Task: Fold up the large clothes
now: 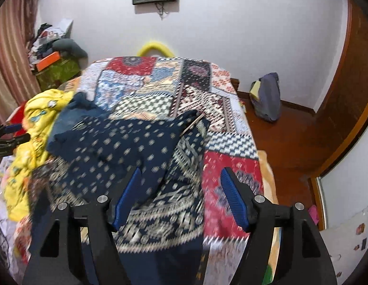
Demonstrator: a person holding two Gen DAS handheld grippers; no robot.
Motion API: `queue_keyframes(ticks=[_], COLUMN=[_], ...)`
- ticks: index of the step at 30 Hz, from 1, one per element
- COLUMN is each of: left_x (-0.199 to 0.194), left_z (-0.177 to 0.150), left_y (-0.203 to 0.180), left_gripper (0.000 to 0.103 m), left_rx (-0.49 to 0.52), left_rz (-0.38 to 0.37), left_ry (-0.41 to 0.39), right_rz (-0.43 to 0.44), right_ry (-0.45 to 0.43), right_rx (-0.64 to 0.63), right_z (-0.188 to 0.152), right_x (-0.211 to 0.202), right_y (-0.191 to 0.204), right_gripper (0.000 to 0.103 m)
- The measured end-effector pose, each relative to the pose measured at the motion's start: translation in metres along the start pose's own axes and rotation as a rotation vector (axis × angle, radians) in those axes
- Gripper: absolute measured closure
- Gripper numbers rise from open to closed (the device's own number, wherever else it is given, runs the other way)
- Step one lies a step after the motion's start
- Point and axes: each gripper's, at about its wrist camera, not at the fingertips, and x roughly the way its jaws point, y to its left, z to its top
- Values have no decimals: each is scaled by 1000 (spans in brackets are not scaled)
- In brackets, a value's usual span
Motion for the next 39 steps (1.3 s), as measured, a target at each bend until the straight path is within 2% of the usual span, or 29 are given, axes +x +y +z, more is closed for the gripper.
queue_keyframes(ticks=[7,12,19,21,25,29,31,32,34,36,38,39], left_x=[-15,0,33,37,41,47,48,49,48,43,36,32], left_z=[-48,-95,-162,-177,-199,-214,-219,-219,-223,-224,-222,-220], left_y=[-6,-1,4,6,9,9,11,12,12,10,4,0], left_gripper=[18,18,18,18,18,18,20,26,33,38,52,57], left_rx=[-45,-127,-235,-264,-344,-423,-474,-494,-558,-563,-535,-516], left_rz=[-93,-174,-218,-227,-301,-339,-374,-396,-469,-463,-452,-444], left_ry=[50,152,302,321,350,383,385,385,378,356,331,319], right_rz=[72,94,157,166,211,251,254,256,261,257,274,282], right_ry=[83,176,290,298,298,301,295,290,273,265,257,254], right_rx=[4,53,223,252,290,308,312,311,302,289,301,307], right_z=[-52,-89,-142,-151,-161,-169,-173,-174,-175,-174,-172,-172], right_x=[-13,2,29,32,33,40,42,42,42,43,44,45], right_y=[5,0,-15,-18,-21,-18,-17,-16,-12,-9,-10,-10], right_gripper=[37,37,37,37,37,37,41,44,57,78,88,90])
